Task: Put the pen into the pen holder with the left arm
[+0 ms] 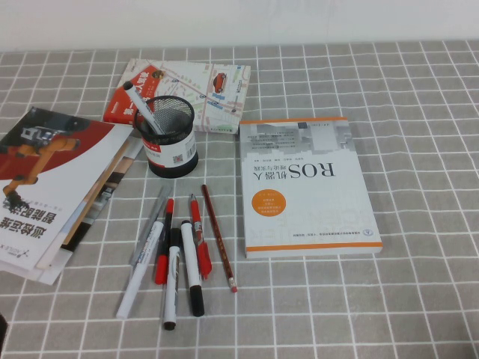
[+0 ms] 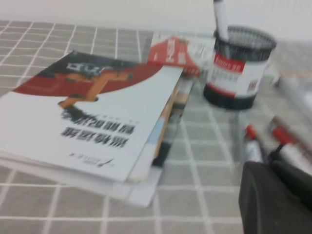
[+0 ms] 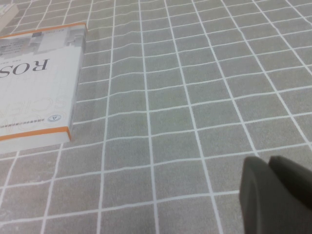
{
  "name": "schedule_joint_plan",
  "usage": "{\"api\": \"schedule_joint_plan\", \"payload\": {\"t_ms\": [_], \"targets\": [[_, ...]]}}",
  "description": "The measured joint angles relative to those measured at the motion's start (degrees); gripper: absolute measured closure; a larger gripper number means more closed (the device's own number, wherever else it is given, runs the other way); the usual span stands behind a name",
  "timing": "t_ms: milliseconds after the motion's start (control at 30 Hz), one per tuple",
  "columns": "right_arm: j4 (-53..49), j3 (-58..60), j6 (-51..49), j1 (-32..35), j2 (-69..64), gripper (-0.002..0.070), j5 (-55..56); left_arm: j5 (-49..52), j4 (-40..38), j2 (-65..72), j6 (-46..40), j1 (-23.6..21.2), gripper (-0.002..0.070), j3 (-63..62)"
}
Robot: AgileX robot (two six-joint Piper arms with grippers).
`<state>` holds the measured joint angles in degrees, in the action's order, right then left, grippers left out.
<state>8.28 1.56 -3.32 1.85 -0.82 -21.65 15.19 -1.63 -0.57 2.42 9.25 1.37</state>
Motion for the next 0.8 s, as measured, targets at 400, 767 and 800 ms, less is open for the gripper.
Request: {"api": "schedule_joint_plan", "payload": {"t_ms": [400, 767, 800], "targets": [[0.0, 0.0, 0.0, 0.0, 0.0, 0.0691, 0.0, -11.02, -8.73, 0.0, 14.39, 0.0, 0.0677, 0.0], [0.0, 0.0, 0.0, 0.0, 0.0, 0.0691, 0.0, -10.6, -8.84, 0.46, 15.09, 0.0, 0.0677, 0.0], [0.0, 0.0, 0.0, 0.0, 0.0, 0.0691, 0.0, -9.57, -8.84, 1.43, 15.09, 0.0, 0.0677, -0.4]]}}
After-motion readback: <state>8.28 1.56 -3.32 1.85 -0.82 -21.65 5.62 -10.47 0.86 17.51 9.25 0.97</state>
